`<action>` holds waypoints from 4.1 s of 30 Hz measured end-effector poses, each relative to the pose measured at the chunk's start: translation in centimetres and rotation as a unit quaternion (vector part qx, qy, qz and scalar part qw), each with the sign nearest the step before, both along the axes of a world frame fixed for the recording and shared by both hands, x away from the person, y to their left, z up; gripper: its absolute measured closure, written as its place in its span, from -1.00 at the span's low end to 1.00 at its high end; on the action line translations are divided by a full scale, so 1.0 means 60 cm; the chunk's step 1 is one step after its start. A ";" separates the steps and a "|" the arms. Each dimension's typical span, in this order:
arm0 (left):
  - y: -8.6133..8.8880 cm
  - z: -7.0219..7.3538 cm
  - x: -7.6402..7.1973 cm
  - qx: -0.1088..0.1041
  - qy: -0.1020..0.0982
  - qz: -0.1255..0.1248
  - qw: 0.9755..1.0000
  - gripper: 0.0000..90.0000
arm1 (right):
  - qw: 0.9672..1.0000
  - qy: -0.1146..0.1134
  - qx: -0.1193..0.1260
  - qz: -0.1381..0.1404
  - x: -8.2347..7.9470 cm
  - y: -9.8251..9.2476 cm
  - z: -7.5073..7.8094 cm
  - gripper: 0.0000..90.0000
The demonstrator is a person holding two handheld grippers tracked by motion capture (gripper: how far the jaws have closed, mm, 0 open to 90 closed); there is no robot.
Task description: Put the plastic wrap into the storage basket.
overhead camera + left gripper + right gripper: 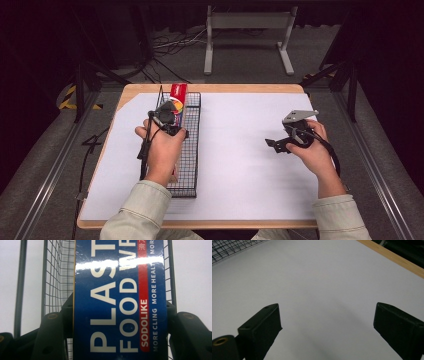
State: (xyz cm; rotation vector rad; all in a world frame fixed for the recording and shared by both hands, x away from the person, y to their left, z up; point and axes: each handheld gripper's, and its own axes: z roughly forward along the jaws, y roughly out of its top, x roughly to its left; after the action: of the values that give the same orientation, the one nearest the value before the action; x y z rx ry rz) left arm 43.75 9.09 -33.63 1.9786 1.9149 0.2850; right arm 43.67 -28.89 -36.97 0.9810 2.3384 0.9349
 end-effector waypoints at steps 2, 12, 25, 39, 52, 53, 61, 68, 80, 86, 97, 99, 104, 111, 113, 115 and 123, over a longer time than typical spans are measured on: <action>-0.003 -0.003 0.000 0.000 0.002 -0.002 1.000 -0.11 | 1.000 0.002 -0.002 0.000 0.001 0.001 -0.002 -0.83; -0.008 -0.022 0.004 0.004 0.011 -0.001 1.000 -0.12 | 1.000 0.004 0.008 0.009 0.000 0.002 -0.003 -0.84; -0.009 -0.048 0.011 0.006 0.027 0.002 1.000 -0.12 | 1.000 0.007 0.009 0.013 0.001 0.004 -0.007 -0.84; -0.019 -0.063 0.016 0.018 0.032 0.003 0.999 -0.12 | 1.000 0.008 0.010 0.017 0.000 0.004 -0.009 -0.84; -0.024 -0.076 0.021 0.028 0.044 0.006 0.999 -0.13 | 1.000 0.014 0.010 0.020 0.001 0.006 -0.013 -0.85; -0.024 -0.076 0.021 0.028 0.044 0.006 0.999 -0.13 | 1.000 0.014 0.010 0.020 0.001 0.006 -0.013 -0.85; -0.022 -0.084 0.024 0.035 0.044 0.008 0.998 -0.13 | 1.000 0.016 0.009 0.020 0.001 0.005 -0.015 -0.86; -0.022 -0.088 0.023 0.041 0.045 0.004 0.998 -0.14 | 1.000 0.018 0.009 0.022 0.002 0.006 -0.018 -0.86; -0.023 -0.112 0.022 0.043 0.060 0.011 0.997 -0.19 | 1.000 0.019 0.010 0.021 0.002 0.005 -0.019 -0.86; -0.021 -0.094 0.019 0.045 0.033 0.006 0.998 -0.34 | 1.000 0.021 0.010 0.021 0.002 0.005 -0.019 -0.86; -0.012 -0.020 0.004 0.028 -0.025 -0.037 0.999 -0.54 | 1.000 0.017 0.008 0.016 0.000 0.003 -0.019 -0.86; -0.010 -0.013 0.002 0.027 -0.025 -0.040 0.998 -0.52 | 1.000 0.017 0.007 0.016 0.000 0.002 -0.019 -0.86; 0.002 0.015 -0.003 0.016 -0.038 -0.045 0.998 -0.51 | 1.000 0.020 0.006 0.009 0.001 -0.005 -0.021 -0.87; 0.021 0.038 -0.004 0.006 -0.037 -0.045 0.998 -0.50 | 1.000 0.022 0.010 0.005 0.000 -0.012 -0.021 -0.87; 0.028 0.045 -0.005 0.004 -0.038 -0.048 0.998 -0.49 | 1.000 0.022 0.011 0.002 0.000 -0.016 -0.021 -0.87; 0.034 0.050 -0.005 -0.002 -0.041 -0.057 0.998 -0.49 | 1.000 0.022 0.013 0.001 -0.001 -0.019 -0.021 -0.87; 0.073 0.073 -0.010 -0.003 -0.089 -0.137 0.987 -0.51 | 1.000 0.021 0.019 -0.006 -0.001 -0.031 -0.020 -0.87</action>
State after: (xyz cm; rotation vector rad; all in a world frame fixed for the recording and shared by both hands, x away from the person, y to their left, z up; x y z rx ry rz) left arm 43.14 13.47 -29.28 2.1037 1.5114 0.3652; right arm 43.59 -30.76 -38.14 1.0377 2.3541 0.9662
